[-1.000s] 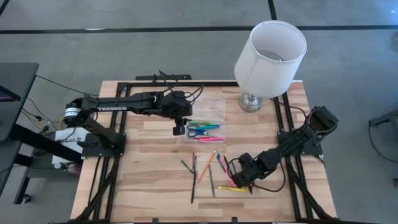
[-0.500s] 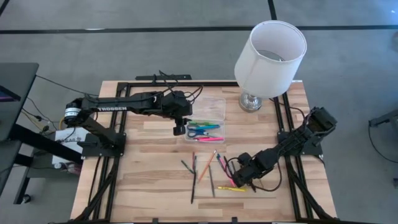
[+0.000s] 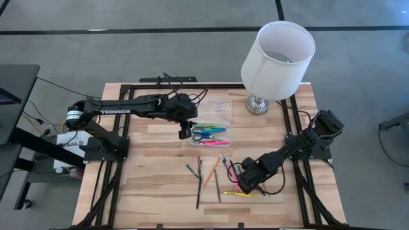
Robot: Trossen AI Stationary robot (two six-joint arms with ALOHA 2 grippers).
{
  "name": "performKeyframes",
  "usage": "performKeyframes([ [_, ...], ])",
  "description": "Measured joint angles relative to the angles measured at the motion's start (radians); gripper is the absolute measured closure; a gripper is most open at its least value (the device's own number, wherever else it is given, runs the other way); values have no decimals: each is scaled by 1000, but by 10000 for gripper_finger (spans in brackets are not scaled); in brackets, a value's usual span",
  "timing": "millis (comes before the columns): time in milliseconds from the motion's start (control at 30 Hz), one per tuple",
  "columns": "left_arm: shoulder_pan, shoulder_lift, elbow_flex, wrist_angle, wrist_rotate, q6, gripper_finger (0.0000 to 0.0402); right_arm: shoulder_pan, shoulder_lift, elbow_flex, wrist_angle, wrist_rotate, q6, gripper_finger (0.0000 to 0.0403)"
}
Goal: Pick & place school supplies into a supply box
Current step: Put the black ballpen into the transparent supply box
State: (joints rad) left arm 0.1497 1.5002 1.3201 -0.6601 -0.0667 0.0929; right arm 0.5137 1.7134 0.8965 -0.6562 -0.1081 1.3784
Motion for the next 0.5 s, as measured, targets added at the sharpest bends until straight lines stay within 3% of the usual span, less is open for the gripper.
performKeyframes([
  [500, 3, -57, 0, -18, -119, -10, 254, -33, 4, 134, -128, 48, -107, 395],
])
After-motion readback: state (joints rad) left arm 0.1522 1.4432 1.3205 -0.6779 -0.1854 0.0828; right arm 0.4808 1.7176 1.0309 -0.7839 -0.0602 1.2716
